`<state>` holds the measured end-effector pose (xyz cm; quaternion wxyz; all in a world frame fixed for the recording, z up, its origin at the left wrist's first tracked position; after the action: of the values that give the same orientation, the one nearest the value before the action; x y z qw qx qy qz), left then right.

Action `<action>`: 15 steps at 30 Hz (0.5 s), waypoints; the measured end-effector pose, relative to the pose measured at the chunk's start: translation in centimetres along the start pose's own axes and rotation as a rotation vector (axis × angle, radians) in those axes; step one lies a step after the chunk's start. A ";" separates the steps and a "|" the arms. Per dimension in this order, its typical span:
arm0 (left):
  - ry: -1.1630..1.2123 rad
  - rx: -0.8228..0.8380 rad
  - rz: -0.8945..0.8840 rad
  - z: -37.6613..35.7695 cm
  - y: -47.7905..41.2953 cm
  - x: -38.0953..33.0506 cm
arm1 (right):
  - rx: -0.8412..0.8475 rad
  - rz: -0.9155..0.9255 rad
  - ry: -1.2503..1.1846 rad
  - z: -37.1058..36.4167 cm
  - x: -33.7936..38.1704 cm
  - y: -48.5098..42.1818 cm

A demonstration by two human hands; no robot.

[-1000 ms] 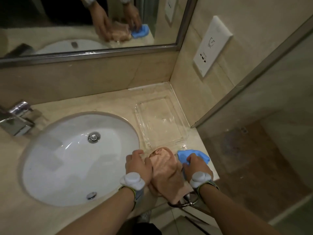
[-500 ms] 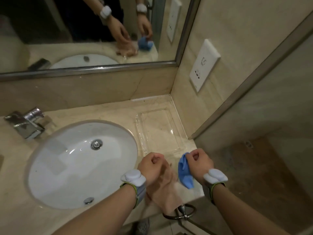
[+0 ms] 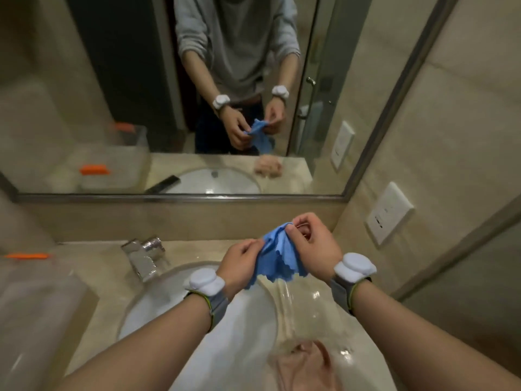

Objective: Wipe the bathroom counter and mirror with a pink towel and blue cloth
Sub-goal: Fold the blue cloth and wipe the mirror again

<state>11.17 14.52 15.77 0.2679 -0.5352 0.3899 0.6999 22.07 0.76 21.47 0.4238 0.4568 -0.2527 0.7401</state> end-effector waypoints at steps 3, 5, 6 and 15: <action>0.004 -0.087 -0.081 6.7 -0.9 -2.8 | 0.036 0.091 0.109 -2.9 5.0 -2.1; -0.023 -0.083 -0.133 9.8 -1.2 -4.6 | 0.056 0.144 0.211 -3.8 7.3 -3.2; -0.035 -0.083 -0.168 12.2 -1.3 -5.5 | 0.066 0.175 0.275 -5.1 9.0 -3.7; -0.067 -0.113 -0.412 26.9 -2.7 -15.8 | 0.130 0.048 0.141 -16.8 21.8 -6.1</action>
<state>3.27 39.04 33.50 0.3876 -0.5942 0.2230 0.6685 14.68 25.26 33.14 0.3921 0.4239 -0.1845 0.7953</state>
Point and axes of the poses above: each hand's wrist, its own y-axis away from the middle knuckle, its own z-axis out of the back of the hand, x = y × z, the point moved 4 cm from there along -y, towards the middle knuckle, and after that the axes turned 1 degree about -z, right-handed, at the moved point
